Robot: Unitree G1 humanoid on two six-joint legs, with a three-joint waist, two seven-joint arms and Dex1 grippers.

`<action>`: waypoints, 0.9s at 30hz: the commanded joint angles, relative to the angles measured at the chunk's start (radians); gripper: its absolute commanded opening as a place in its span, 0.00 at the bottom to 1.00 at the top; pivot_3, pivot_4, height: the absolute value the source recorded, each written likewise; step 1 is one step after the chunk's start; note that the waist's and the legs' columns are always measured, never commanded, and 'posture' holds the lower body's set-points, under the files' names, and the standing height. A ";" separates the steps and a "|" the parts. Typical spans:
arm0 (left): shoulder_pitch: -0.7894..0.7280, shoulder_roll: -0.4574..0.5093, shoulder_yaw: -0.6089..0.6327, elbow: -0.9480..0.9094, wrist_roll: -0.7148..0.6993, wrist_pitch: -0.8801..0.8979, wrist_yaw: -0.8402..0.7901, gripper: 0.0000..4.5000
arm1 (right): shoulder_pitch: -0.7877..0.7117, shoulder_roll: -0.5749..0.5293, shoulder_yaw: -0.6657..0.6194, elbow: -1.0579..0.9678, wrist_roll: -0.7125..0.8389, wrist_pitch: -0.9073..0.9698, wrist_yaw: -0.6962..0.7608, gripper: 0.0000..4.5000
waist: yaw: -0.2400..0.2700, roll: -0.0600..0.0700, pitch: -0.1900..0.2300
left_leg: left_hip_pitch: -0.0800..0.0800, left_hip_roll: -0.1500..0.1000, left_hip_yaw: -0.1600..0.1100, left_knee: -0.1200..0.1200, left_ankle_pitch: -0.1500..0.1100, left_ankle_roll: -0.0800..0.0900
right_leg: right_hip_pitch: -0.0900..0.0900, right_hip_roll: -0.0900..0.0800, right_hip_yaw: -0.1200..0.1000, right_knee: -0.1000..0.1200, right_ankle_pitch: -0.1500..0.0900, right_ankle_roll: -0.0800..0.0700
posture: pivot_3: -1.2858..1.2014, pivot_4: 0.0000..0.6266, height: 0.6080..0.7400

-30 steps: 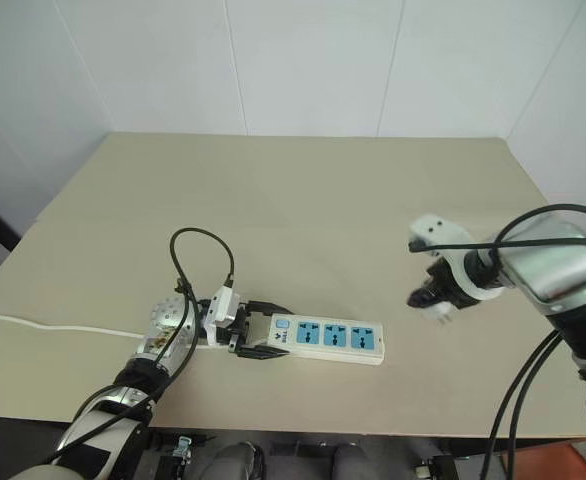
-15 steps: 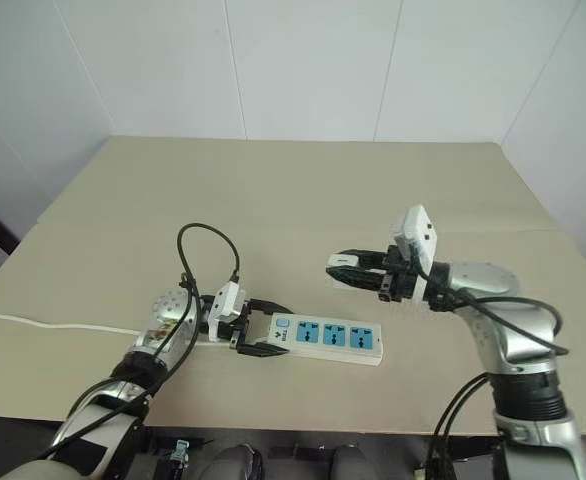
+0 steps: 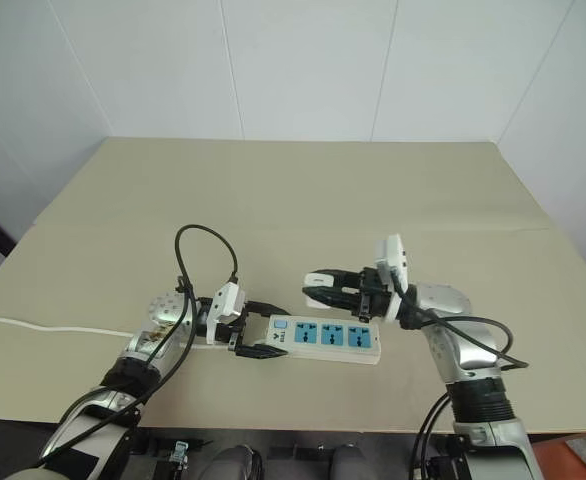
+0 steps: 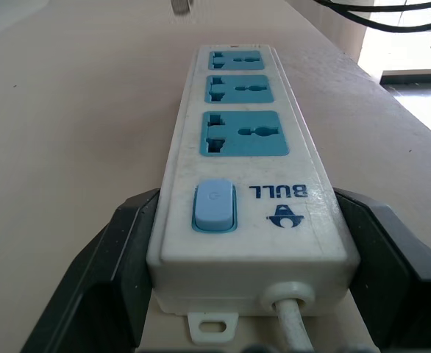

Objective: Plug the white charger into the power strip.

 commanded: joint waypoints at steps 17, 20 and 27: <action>0.058 0.033 -0.022 -0.063 0.010 0.072 0.007 0.72 | -0.092 0.088 0.054 0.189 -0.053 -0.147 0.118 0.25 | -0.002 0.000 0.000 | 0.000 0.000 0.000 0.000 0.000 0.000 | 0.000 0.000 0.000 0.000 0.000 0.000 | 0.52 0.24 1.00; 0.059 0.036 -0.022 -0.067 0.008 0.078 0.006 0.72 | -0.094 0.087 0.047 0.199 -0.046 -0.127 0.118 0.25 | -0.003 0.000 0.000 | 0.000 0.000 0.000 0.000 0.000 0.000 | 0.000 0.000 0.000 0.000 0.000 0.000 | 0.52 0.24 1.00; 0.053 0.039 -0.023 -0.063 0.006 0.079 0.001 0.72 | -0.073 0.073 0.045 0.198 -0.058 -0.151 0.120 0.25 | -0.003 0.000 0.000 | 0.000 0.000 0.000 0.000 0.000 0.000 | 0.000 0.000 0.000 0.000 0.000 0.000 | 0.52 0.24 1.00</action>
